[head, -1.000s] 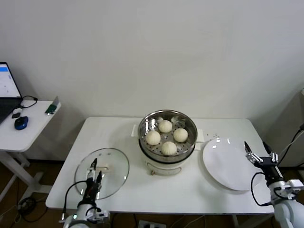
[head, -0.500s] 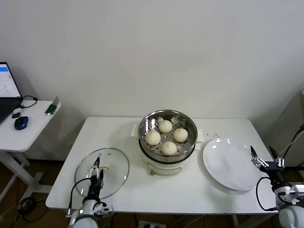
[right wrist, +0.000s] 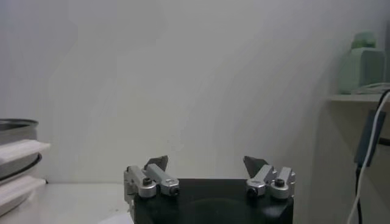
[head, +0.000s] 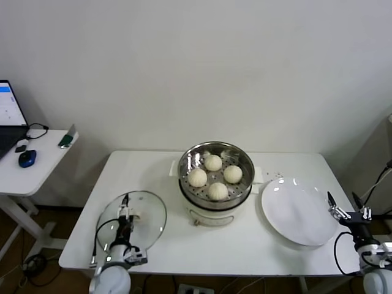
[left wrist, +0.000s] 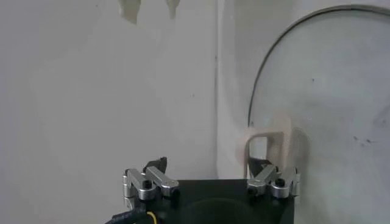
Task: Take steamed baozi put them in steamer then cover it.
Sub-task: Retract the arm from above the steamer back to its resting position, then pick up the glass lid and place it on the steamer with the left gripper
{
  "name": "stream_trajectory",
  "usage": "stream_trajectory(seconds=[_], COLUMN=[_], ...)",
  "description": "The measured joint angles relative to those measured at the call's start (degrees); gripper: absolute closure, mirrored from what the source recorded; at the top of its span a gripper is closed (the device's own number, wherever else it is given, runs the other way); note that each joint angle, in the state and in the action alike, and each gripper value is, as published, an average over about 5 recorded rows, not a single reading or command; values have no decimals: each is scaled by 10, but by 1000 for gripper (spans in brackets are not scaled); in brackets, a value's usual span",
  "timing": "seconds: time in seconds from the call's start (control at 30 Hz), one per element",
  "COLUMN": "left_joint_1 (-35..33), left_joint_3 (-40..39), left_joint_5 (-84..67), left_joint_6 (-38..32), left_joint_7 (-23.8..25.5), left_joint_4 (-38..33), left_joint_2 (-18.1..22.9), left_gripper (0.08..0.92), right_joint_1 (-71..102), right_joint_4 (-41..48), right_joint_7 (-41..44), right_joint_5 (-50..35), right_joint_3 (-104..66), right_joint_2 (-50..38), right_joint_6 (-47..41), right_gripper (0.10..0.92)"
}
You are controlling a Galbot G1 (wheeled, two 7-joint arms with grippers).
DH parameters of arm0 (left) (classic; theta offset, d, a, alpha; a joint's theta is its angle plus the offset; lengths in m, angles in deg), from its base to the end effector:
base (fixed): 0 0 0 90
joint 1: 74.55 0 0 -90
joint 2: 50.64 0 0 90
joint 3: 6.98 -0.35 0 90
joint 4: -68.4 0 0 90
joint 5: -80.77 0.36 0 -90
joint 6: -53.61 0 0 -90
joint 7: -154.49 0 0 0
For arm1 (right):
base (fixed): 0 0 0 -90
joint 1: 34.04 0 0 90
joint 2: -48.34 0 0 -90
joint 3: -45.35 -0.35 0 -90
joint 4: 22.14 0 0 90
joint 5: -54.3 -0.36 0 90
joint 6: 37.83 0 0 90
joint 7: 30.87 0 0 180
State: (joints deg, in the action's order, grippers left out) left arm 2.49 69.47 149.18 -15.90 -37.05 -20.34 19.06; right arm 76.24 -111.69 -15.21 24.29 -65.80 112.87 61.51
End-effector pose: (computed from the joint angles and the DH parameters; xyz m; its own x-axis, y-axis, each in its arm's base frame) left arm 0.2591 0.0451 -0.4341 -0.9815 -0.1422 0.1285 0.1327 -0.0204 0.9909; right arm 0.2239 -0.2690 -0.3628 -0.9975 0.0661 0.0246 0.0660 0.9978 -0.0048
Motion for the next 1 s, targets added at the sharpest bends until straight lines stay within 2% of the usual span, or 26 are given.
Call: stream_trajectory(seconds=[0.1, 0.47, 0.77, 0.87, 1.0], left_joint_1=[8, 15, 12, 8, -3], left_joint_3=[-1, 0, -2, -1, 4], left_joint_5=[-1, -2, -5, -7, -9], left_joint_6=[0, -7, -3, 1, 9], left_joint_7=[0, -1, -2, 0, 6], left_joint_4=[9, 27, 13, 0, -26], left_joint_2=[0, 2, -3, -9, -19], left_gripper=[236, 554, 811, 849, 849], right_joint_1=[-2, -11, -17, -19, -24], right_joint_4=[4, 15, 25, 28, 33], right_joint_7=[3, 6, 8, 9, 9], right_joint_5=[5, 14, 22, 24, 28], right_joint_3=[0, 0, 1, 2, 5], right_joint_2=[4, 8, 5, 4, 0], right_joint_6=[2, 4, 8, 9, 10], right_gripper=[203, 203, 203, 203, 203])
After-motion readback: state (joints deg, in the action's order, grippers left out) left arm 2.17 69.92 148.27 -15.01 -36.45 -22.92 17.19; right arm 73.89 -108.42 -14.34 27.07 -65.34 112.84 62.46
